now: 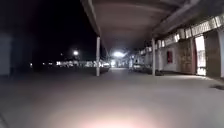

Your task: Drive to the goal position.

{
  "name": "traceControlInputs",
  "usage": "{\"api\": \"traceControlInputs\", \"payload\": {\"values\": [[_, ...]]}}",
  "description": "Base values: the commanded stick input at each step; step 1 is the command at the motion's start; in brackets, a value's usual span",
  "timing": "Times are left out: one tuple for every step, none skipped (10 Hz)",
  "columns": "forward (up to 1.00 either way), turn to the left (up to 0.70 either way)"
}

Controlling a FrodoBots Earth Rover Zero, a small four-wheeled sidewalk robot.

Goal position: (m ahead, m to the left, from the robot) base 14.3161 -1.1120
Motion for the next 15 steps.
{"api": "traceControlInputs", "payload": {"values": [[1.0, -0.17], [1.0, -0.17], [1.0, -0.17], [1.0, -0.17], [1.0, -0.09], [1.0, -0.06], [1.0, -0.06], [1.0, -0.07], [1.0, -0.07], [1.0, -0.16], [1.0, -0.18], [1.0, -0.18], [1.0, -0.1], [1.0, -0.03], [1.0, -0.03]]}}
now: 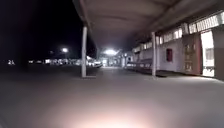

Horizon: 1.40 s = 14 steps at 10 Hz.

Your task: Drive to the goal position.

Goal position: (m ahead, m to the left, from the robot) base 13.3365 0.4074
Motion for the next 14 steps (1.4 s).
{"api": "traceControlInputs", "payload": {"values": [[1.0, -0.03], [1.0, -0.03], [1.0, -0.03], [1.0, -0.03], [1.0, -0.03], [1.0, -0.03], [1.0, -0.03], [1.0, -0.03], [1.0, -0.03], [1.0, -0.03], [1.0, -0.03], [1.0, -0.03], [1.0, -0.03], [1.0, -0.03]]}}
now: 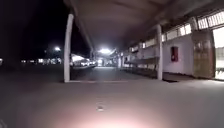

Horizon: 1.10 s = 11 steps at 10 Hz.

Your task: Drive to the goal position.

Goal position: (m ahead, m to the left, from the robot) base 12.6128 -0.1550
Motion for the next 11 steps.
{"api": "traceControlInputs", "payload": {"values": [[1.0, -0.03], [1.0, -0.03], [1.0, -0.03], [1.0, -0.03], [1.0, -0.03], [1.0, -0.03], [1.0, -0.03], [1.0, -0.03], [1.0, -0.03], [1.0, -0.03], [1.0, -0.03]]}}
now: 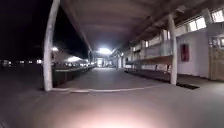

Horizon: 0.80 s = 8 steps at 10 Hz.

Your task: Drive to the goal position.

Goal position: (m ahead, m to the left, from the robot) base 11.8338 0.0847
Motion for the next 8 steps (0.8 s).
{"api": "traceControlInputs", "payload": {"values": [[1.0, -0.03], [1.0, -0.03], [1.0, -0.03], [1.0, -0.03], [1.0, -0.03], [1.0, -0.03], [1.0, -0.03], [1.0, -0.03]]}}
